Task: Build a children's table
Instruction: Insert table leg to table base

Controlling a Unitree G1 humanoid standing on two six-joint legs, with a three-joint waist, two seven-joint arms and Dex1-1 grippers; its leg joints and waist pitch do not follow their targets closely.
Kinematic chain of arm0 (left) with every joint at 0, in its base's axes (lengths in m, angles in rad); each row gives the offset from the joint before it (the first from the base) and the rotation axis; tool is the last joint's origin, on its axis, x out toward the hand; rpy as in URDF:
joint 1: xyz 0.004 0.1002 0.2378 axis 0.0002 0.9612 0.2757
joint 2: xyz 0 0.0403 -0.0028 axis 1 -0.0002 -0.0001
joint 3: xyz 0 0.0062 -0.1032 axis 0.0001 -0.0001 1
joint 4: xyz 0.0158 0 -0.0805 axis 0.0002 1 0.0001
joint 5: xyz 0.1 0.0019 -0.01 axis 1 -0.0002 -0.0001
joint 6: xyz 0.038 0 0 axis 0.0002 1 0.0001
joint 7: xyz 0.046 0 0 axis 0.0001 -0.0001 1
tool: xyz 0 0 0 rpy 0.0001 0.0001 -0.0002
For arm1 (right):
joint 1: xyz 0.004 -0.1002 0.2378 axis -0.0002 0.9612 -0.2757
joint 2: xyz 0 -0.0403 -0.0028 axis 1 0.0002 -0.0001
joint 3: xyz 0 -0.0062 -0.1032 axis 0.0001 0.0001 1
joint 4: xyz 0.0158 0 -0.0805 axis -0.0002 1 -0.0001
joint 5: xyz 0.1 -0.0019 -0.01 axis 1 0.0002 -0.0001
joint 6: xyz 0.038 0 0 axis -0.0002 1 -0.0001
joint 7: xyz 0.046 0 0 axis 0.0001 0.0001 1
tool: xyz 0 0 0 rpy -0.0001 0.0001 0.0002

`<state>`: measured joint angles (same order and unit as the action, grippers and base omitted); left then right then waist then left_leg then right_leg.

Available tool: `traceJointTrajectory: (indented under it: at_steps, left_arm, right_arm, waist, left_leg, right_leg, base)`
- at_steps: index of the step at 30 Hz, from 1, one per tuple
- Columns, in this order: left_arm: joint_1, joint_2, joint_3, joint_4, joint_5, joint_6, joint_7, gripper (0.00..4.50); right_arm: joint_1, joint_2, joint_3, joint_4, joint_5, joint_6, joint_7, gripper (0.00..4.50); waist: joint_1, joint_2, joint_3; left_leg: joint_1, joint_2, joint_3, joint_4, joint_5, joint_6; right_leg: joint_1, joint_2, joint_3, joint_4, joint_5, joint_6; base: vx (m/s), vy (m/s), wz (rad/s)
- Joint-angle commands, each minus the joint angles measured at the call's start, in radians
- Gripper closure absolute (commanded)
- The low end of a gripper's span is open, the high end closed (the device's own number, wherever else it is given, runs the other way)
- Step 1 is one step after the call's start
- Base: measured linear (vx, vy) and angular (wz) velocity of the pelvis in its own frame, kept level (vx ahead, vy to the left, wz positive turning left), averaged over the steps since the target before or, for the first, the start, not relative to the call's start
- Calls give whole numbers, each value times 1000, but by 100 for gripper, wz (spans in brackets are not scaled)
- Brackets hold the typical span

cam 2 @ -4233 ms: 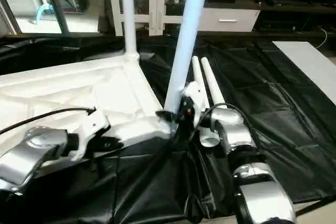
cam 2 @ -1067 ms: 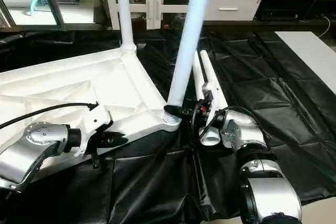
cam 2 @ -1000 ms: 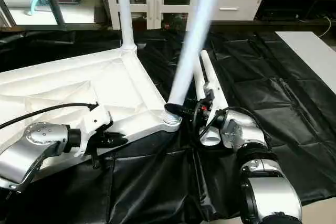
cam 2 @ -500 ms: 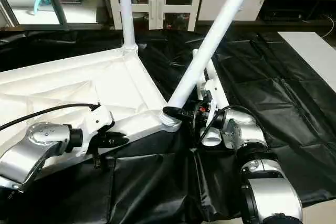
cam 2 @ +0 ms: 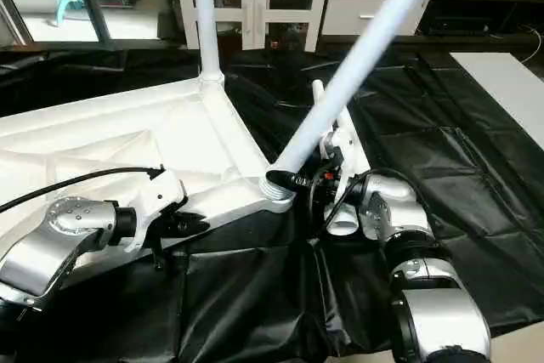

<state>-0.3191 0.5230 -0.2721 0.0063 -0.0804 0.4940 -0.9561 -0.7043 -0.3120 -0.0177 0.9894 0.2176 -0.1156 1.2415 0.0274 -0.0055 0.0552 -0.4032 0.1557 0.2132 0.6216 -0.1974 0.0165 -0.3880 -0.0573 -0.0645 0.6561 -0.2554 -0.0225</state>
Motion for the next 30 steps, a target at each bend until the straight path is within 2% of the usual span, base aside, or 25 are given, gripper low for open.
traceJointTrajectory:
  at_steps: [1,3,6,9,12,13,15,16,17,21,23,24,26,27,30]
  left_arm:
    - [-5,-21,17,5,-17,-34,21,450]
    - [-7,-25,16,7,-15,-35,23,450]
    - [-4,-30,11,1,-15,-35,25,450]
    - [-3,-30,9,0,-16,-36,23,450]
    - [-3,-29,8,0,-16,-36,21,450]
    - [-3,-27,5,0,-14,-37,13,450]
    - [-3,-27,5,0,-13,-37,12,450]
    - [-4,-26,2,1,-12,-39,6,450]
    - [-4,-25,1,1,-12,-41,4,450]
    - [-5,-22,-4,-1,-16,-43,-10,450]
    - [-6,-22,-7,-1,-15,-43,-12,450]
    - [-7,-22,-10,-1,-13,-43,-12,450]
    - [-8,-22,-12,-1,-12,-42,-10,450]
    - [-7,-22,-12,-2,-11,-41,-9,450]
    - [-7,-25,-9,-3,-8,-41,-5,450]
  right_arm:
    - [14,-17,34,-17,-51,-50,-4,235]
    - [17,-17,36,-20,-47,-31,11,236]
    - [35,-41,94,5,-116,-52,33,237]
    - [32,-38,94,25,-114,-30,36,238]
    - [28,-35,94,41,-107,-2,52,238]
    - [25,-40,122,60,-124,21,95,238]
    - [25,-42,127,62,-128,22,101,238]
    - [21,-45,147,68,-140,46,137,239]
    - [20,-47,156,72,-148,54,150,239]
    - [11,-56,191,100,-186,77,183,239]
    - [3,-57,199,119,-200,71,184,239]
    - [-7,-57,208,144,-216,56,184,239]
    - [-12,-58,218,155,-227,46,185,239]
    - [-11,-59,226,159,-237,30,177,239]
    - [-5,-58,233,161,-248,5,160,239]
  waist:
    - [-2,-2,-70]
    - [-2,-4,-71]
    - [0,-3,-71]
    - [1,-4,-74]
    - [1,-3,-74]
    - [2,-2,-76]
    - [3,-2,-75]
    - [4,-2,-75]
    - [4,-5,-72]
    - [6,-3,-72]
    - [6,-3,-72]
    - [5,-8,-70]
    - [6,-5,-70]
    - [5,-10,-69]
    - [4,-8,-70]
  left_leg:
    - [32,93,-44,-51,30,146]
    - [31,92,-44,-50,34,153]
    - [30,94,-45,-49,45,165]
    - [30,94,-45,-48,47,170]
    - [29,94,-45,-48,47,169]
    - [30,94,-45,-46,48,170]
    - [29,94,-45,-46,48,172]
    - [30,94,-45,-46,43,171]
    - [29,94,-43,-46,31,168]
    - [31,95,-45,-47,22,157]
    - [31,94,-45,-47,25,156]
    - [29,94,-44,-48,21,156]
    - [30,95,-45,-48,14,152]
    - [31,96,-44,-50,9,150]
    - [33,97,-46,-51,3,143]
  right_leg:
    - [44,-103,58,-57,178,-322]
    - [47,-102,59,-56,187,-322]
    - [46,-101,57,-55,196,-321]
    - [47,-101,57,-54,197,-322]
    - [48,-100,56,-53,193,-321]
    - [48,-99,55,-53,197,-324]
    - [47,-99,54,-52,195,-324]
    - [47,-99,54,-53,188,-324]
    - [46,-100,55,-56,172,-323]
    - [45,-100,55,-56,152,-320]
    - [44,-100,54,-56,156,-322]
    - [45,-101,55,-57,153,-322]
    - [44,-102,56,-58,142,-321]
    - [43,-100,56,-59,138,-318]
    - [43,-100,55,-58,141,-317]
  base:
    - [0,0,0]
    - [0,0,0]
    - [0,0,0]
    - [0,0,0]
    - [0,0,0]
    - [0,0,0]
    - [0,0,0]
    - [0,0,0]
    - [0,0,0]
    - [0,0,0]
    - [0,0,0]
    - [0,0,0]
    - [0,0,0]
    - [0,0,0]
    - [0,0,0]
